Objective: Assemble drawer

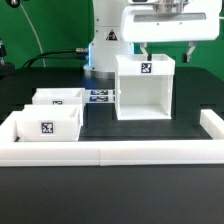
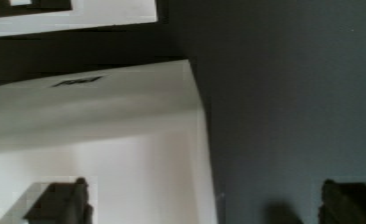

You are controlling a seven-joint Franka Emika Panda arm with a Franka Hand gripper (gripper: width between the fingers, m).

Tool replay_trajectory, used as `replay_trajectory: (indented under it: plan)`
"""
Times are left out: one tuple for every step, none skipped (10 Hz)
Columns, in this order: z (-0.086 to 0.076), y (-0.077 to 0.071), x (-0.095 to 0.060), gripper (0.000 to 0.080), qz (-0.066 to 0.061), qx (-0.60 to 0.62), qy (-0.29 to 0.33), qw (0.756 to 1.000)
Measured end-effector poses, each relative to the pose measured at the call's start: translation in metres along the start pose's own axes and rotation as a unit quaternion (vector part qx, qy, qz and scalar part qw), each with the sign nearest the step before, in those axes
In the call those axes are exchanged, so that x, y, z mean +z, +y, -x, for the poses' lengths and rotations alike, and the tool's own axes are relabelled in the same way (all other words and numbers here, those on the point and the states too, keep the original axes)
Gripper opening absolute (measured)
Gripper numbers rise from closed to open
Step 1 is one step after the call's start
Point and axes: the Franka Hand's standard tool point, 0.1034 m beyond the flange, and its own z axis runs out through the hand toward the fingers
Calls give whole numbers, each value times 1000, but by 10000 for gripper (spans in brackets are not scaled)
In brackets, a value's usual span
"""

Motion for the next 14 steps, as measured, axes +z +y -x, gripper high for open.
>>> replay_trajectory:
  plan:
    - [0,0,2,650,0,-1,-1,1000]
    - [1,-1,4,623,0,-1,-1,1000]
    - [1,-1,4,623,0,-2,-1,1000]
    - [1,-1,4,432,0,-2,-1,1000]
    - [1,-1,4,254,0,-2,-1,1000]
    - [1,-1,4,254,0,-2,-1,1000]
    - [1,-1,4,81,0,-2,-1,1000]
    - [0,-1,4,37,0,-2,-1,1000]
    - [0,-1,4,37,0,-2,-1,1000]
    - [0,-1,4,37,0,-2,-1,1000]
    - [0,-1,4,37,0,-2,-1,1000]
    - [0,-1,4,37,0,-2,-1,1000]
    - [0,-1,4,37,0,-2,-1,1000]
    - [0,-1,4,37,0,-2,-1,1000]
